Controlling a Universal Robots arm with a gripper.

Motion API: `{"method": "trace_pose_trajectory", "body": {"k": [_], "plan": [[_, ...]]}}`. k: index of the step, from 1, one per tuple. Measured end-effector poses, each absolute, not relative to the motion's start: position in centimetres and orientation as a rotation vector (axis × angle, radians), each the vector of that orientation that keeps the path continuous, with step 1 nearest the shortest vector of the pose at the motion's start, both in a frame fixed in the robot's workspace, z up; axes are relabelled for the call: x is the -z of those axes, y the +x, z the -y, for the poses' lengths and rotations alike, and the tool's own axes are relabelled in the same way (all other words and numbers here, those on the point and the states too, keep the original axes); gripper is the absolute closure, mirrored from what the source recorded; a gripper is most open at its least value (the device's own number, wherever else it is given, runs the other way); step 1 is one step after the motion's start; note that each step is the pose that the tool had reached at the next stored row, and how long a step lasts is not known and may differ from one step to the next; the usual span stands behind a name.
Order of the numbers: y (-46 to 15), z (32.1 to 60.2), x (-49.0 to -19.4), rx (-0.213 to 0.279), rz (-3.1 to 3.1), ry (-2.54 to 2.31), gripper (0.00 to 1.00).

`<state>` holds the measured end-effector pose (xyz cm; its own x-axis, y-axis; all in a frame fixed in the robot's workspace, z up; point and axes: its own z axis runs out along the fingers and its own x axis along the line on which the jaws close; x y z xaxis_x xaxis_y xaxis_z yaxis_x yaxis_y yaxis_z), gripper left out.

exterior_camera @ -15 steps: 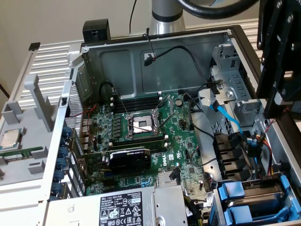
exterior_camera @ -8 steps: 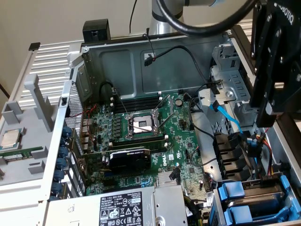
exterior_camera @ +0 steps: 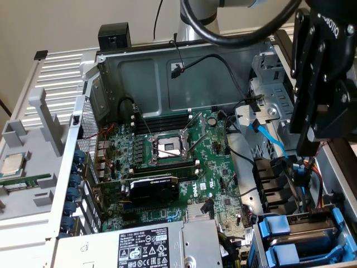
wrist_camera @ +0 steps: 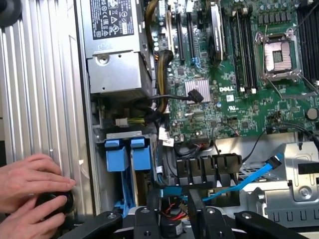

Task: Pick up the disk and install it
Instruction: 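Insert the second disk wire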

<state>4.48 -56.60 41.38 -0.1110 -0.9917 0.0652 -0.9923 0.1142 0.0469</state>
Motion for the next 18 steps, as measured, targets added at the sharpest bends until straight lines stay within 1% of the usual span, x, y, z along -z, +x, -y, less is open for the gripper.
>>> {"method": "trace_pose_trajectory", "body": {"k": [1, 2, 7, 11, 15, 18], "plan": [[4.5, 56.6, -41.4, -0.015, 2.272, 2.029, 0.63], [4.5, 56.4, -41.4, -0.029, 2.262, 2.019, 0.63], [4.5, 55.4, -41.4, -0.122, 2.221, 1.976, 0.63], [4.5, 54.1, -41.4, -0.168, 2.199, 1.954, 0.63], [4.5, 53.0, -41.2, -0.226, 2.171, 1.926, 0.63], [4.5, 52.1, -41.0, -0.249, 2.160, 1.914, 0.63]]}}
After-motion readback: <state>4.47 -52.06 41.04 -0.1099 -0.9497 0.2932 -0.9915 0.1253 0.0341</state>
